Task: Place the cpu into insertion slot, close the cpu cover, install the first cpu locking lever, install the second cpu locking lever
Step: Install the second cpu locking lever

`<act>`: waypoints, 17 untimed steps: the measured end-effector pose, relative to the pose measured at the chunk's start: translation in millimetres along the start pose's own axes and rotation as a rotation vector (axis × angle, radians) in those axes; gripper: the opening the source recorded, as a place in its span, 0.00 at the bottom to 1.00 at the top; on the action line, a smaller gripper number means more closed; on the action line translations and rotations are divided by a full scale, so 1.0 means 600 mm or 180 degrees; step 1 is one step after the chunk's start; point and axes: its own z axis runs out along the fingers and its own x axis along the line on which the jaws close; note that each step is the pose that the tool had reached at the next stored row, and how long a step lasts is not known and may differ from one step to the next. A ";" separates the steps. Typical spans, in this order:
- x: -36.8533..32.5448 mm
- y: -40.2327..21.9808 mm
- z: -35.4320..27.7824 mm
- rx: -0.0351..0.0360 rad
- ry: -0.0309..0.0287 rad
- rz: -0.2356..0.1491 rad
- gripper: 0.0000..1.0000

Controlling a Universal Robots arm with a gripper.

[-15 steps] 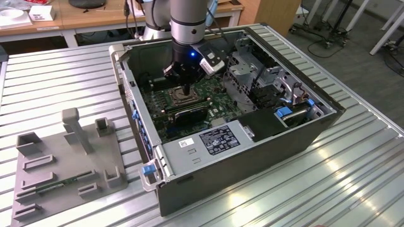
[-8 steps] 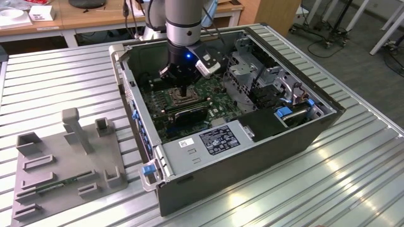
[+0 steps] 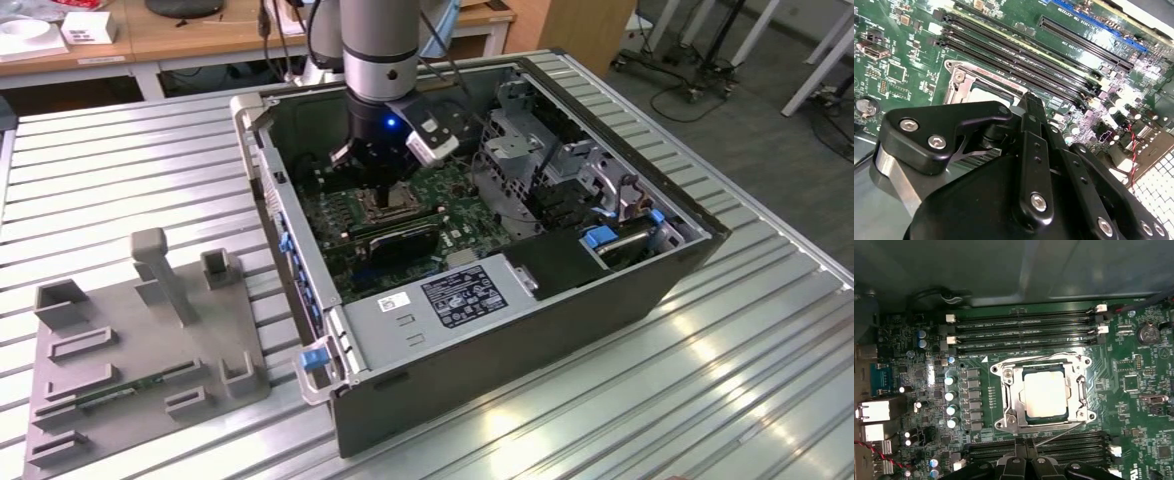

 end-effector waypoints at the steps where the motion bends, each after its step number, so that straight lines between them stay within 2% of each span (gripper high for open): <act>1: 0.002 0.000 0.002 0.0000 0.0000 0.0000 0.10; 5: 0.007 -0.001 0.006 0.0001 0.0000 0.0000 0.10; 17: 0.009 -0.001 0.011 0.0001 0.0000 0.0000 0.10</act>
